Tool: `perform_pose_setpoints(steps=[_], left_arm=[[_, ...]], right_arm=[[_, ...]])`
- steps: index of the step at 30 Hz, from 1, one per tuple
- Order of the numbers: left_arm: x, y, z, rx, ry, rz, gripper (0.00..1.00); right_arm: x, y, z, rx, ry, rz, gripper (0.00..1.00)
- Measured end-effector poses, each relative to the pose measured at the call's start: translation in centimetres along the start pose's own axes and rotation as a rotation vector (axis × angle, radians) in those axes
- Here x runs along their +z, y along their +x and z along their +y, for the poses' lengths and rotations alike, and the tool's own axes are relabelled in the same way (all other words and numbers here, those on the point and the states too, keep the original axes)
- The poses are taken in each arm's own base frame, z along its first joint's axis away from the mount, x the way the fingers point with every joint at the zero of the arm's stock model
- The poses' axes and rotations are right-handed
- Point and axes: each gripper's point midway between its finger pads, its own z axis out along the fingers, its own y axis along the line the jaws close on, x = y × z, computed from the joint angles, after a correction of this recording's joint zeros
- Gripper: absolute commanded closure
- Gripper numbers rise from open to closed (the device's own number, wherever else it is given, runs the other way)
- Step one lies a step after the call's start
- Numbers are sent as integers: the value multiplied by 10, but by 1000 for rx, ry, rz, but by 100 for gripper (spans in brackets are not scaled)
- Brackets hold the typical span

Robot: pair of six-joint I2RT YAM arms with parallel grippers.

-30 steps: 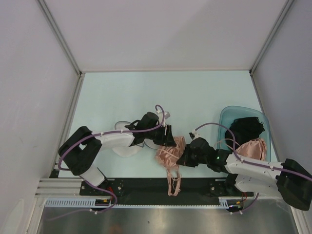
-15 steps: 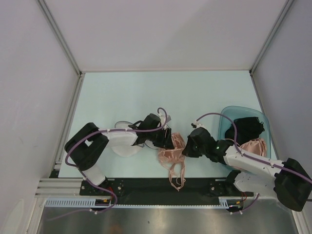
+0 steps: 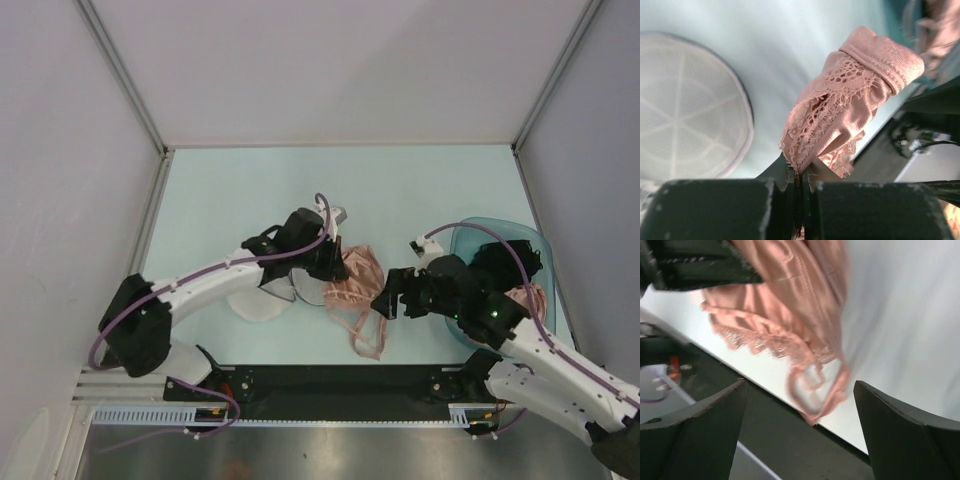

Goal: Place the bra in the laundry bag and zip it closed

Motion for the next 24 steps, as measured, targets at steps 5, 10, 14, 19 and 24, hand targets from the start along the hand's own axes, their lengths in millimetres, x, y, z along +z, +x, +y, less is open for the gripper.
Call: perform_pose_setpoints(steps=[5,10,14,19,24], left_arm=[[-60,-41,-35,77,36,-129,100],[-109,-56,-57,140,56,-189,100],[-133,-65,-68,175,67,-217,100],[-145,-64,-78,199,101,-213,100],[-146,-53,-83,207,142,-169,100]], right_arm=[[-35,-15,34,-48,-191,-86,1],[-46,-14,66,29,-342,-50,0],[-57,-18,100,144,-477,-25,0],[-61,-23,131,249,-577,-3,0],[-51,-31,139,341,-575,6,0]])
